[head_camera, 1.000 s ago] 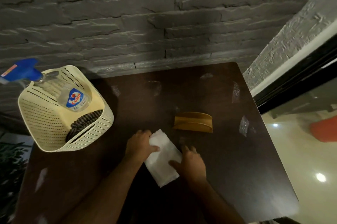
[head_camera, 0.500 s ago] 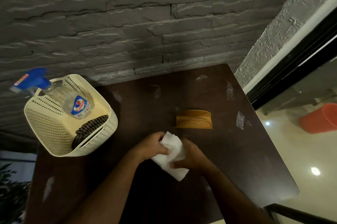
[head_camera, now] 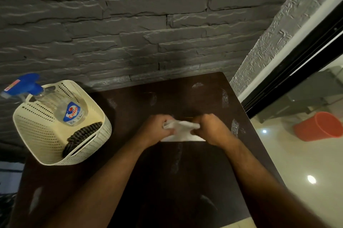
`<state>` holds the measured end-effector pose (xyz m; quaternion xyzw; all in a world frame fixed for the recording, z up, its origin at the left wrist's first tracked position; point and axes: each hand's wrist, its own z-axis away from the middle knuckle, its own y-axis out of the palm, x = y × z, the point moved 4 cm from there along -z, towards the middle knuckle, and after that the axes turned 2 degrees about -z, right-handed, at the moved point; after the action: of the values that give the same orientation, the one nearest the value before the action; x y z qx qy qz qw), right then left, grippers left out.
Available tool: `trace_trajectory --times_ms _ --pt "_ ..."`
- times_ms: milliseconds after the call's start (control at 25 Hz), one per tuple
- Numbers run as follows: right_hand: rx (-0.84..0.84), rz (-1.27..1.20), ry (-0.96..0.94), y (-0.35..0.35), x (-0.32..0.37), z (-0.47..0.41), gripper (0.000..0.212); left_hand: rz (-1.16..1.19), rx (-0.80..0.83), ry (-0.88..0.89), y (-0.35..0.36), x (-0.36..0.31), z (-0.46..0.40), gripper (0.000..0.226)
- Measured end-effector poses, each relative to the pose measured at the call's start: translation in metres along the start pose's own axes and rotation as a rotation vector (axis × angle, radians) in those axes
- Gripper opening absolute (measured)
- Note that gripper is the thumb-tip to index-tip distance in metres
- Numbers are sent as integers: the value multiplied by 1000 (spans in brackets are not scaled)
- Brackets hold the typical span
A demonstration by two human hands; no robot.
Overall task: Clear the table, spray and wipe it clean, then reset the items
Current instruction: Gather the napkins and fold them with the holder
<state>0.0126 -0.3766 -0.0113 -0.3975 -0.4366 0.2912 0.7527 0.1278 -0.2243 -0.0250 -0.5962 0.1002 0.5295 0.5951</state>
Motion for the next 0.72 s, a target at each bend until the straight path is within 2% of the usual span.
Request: trace_trajectory --times_ms 80,200,360,720 --pt "-103 90 -16 -34 -3 -10 10 -189 -135 106 -14 -26 -21 23" --pt "-148 148 -36 -46 -14 -23 8 -396 -177 183 -13 -43 -42 19" --pt "-10 101 25 -11 -37 -29 15 -570 -86 133 12 -27 -52 18" --pt "154 -23 94 28 -63 -37 25 -533 177 -58 36 2 -55 23"
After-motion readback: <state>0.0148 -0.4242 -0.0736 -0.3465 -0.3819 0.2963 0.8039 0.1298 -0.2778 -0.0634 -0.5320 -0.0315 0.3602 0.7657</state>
